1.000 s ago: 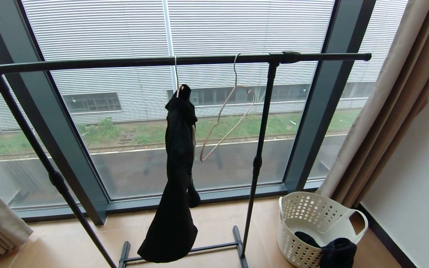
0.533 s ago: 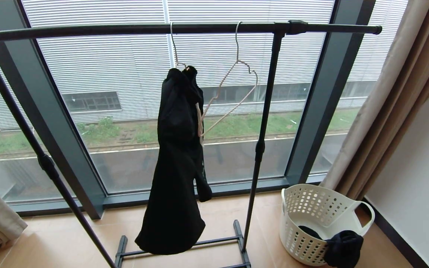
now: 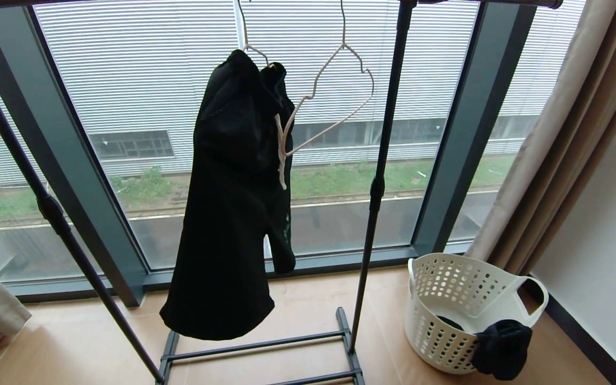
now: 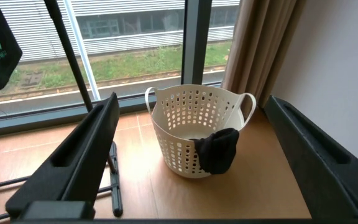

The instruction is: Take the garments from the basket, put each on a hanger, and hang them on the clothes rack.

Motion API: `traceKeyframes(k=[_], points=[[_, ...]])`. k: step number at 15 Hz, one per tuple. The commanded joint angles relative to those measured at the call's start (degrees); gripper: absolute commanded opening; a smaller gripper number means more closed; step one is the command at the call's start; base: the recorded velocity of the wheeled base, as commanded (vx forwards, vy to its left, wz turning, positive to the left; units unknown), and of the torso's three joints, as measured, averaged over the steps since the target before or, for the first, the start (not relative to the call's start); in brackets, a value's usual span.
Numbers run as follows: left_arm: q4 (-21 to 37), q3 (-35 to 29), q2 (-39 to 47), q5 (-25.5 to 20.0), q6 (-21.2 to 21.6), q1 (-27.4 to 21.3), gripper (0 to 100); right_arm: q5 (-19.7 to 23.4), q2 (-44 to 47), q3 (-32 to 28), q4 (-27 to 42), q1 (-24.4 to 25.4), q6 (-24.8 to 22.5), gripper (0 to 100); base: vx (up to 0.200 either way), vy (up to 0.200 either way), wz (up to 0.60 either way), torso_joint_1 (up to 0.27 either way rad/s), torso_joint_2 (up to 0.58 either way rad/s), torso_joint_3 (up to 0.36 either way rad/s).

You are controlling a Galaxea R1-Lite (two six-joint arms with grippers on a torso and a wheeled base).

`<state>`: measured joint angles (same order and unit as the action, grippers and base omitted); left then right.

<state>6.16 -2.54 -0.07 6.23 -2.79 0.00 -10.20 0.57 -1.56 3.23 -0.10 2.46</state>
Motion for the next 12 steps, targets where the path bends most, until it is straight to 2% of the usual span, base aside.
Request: traceKeyframes(k=[1,2,7,12], points=[[0.00,-0.01,0.07,0.01,-0.02,0.09,100,0.01,0.13,-0.02,0.02,0.01,0.00,100,0.000,0.000,0.00,-0.032,0.09,0.061],[0.00,-0.01,0.07,0.01,-0.02,0.00,100,0.01,0.13,-0.02,0.02,0.01,0.00,100,0.000,0.000,0.00,-0.017,0.06,0.041],[0.00,-0.01,0.07,0.01,-0.02,0.00,100,0.01,0.13,-0.02,0.02,0.01,0.00,100,0.000,0.000,-0.60,0.001,0.01,0.011],[0.00,-0.01,0.07,0.01,-0.02,0.00,100,0.01,0.13,-0.02,0.02,0.01,0.00,100,0.000,-0.200,0.00,0.003,0.01,0.004]])
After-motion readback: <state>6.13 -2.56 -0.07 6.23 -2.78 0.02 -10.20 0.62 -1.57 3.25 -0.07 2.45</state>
